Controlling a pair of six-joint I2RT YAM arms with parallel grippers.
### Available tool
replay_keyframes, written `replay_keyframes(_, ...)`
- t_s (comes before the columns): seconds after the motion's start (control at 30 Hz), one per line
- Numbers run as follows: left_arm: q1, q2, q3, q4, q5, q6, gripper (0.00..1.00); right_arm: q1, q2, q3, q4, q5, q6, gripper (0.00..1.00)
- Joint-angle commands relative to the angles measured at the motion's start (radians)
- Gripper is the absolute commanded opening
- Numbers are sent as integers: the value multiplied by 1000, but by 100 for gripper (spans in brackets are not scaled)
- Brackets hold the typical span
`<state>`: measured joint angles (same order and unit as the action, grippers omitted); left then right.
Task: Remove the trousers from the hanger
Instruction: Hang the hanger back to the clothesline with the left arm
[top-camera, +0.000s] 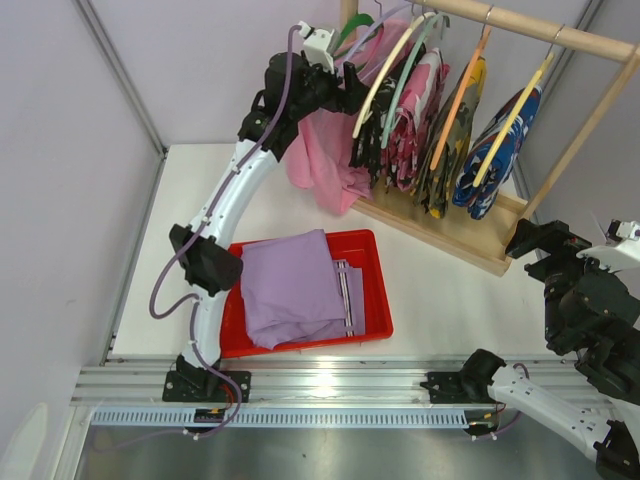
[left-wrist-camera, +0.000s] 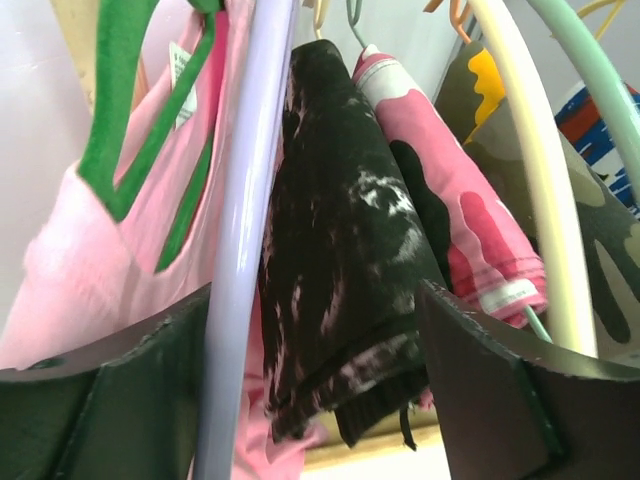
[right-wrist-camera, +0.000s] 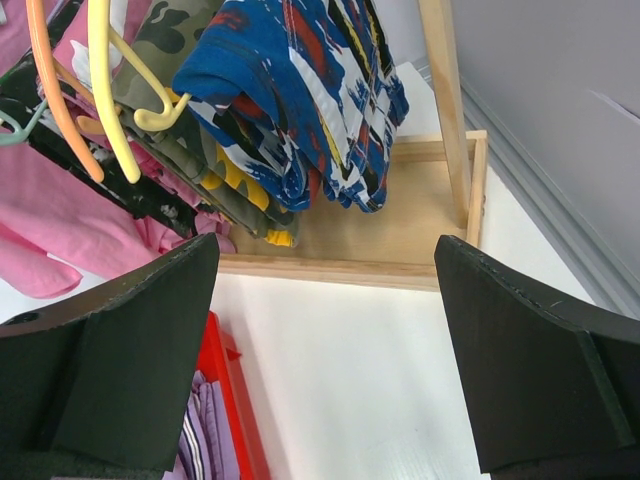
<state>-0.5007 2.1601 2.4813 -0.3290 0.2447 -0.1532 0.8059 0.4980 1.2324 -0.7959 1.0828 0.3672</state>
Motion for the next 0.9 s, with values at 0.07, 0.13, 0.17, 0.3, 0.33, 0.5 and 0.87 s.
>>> replay_keyframes(0.07,7,-164,-61,33,-18,27,83,6,-10,19,-2,-4,27,95)
replay_keyframes(0.13,5,-187,-94,27,-30,33,84,7,-15,16,-6,-7,32,95)
replay_keyframes(0.17,4,-201,-107,24,-33,35,84,7,-16,16,-11,-11,36,95)
replay_keyframes(0.3,-1,-287,-202,30,-30,37,85,9,-26,9,-11,-9,47,95)
replay_keyframes(0.33,-2,-327,-228,36,-28,41,86,7,-26,9,-8,-9,45,95)
replay_keyframes(0.5,-25,-423,-292,44,-18,52,88,9,-21,13,-11,-11,39,95)
replay_keyframes(0.87,-148,-595,-495,2,-4,56,87,13,14,47,76,9,-56,95)
